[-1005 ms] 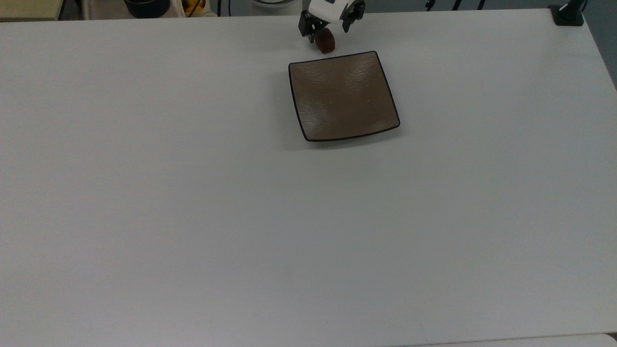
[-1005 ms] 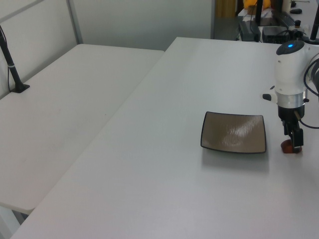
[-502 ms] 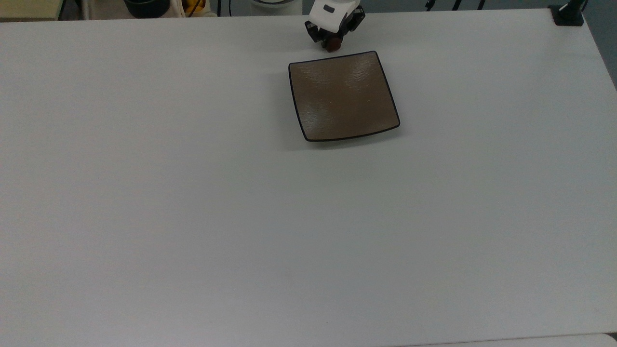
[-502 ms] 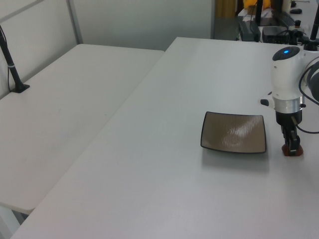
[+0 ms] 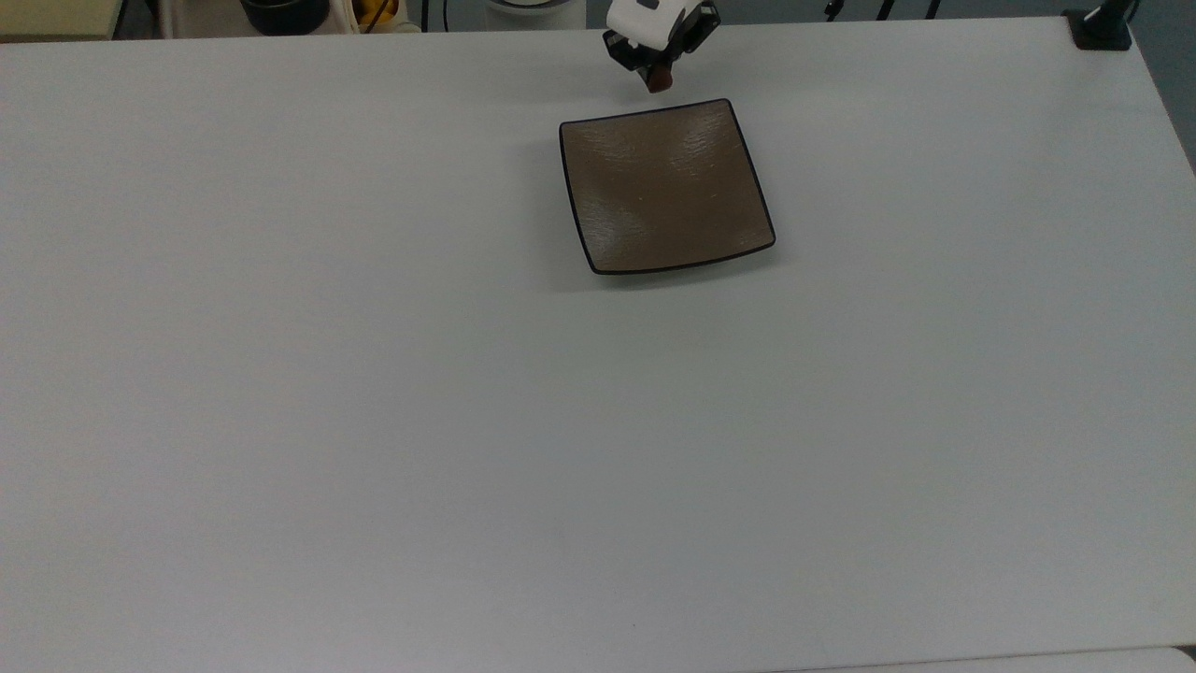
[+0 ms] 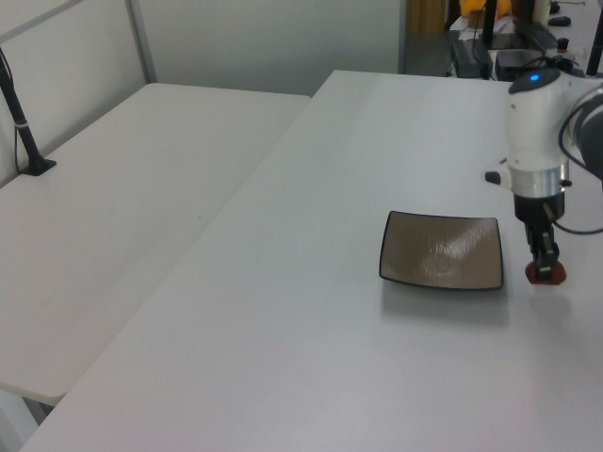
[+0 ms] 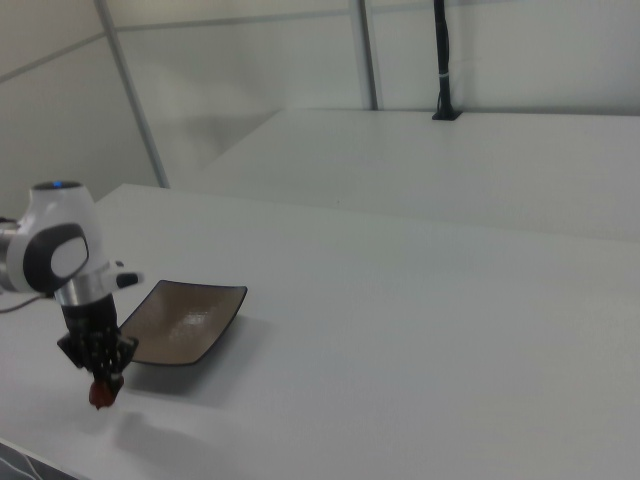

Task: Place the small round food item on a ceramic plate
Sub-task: 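Lift the food item and carry it over the brown plate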

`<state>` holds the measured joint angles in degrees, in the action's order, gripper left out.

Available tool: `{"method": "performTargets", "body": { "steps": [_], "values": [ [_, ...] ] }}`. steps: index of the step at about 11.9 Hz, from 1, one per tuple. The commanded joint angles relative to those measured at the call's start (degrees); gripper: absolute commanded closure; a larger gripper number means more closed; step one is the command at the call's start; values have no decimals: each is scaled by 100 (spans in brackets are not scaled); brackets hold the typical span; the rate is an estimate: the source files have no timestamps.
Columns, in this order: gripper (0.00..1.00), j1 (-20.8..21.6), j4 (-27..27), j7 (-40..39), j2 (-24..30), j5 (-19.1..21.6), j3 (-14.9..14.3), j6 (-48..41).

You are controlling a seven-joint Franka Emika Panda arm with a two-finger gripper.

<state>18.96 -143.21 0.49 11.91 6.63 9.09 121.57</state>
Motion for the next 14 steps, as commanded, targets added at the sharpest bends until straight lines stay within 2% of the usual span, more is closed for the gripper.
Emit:
{"method": "performTargets", "body": {
  "steps": [1,5,7,9,10,12,13,14],
  "values": [
    [74,-50,574,-5,136,102,-39,-511],
    [72,-59,916,-5,40,58,-57,-423],
    [71,-295,1197,13,-171,84,-57,-118],
    [70,-375,1391,327,-373,93,-66,243],
    [65,-445,1514,555,-522,93,-66,436],
    [62,-481,1883,882,-970,58,-66,623],
    [43,-516,2058,952,-1172,49,-66,614],
    [28,-516,2121,1032,-1252,49,-66,614]
  ]
}}
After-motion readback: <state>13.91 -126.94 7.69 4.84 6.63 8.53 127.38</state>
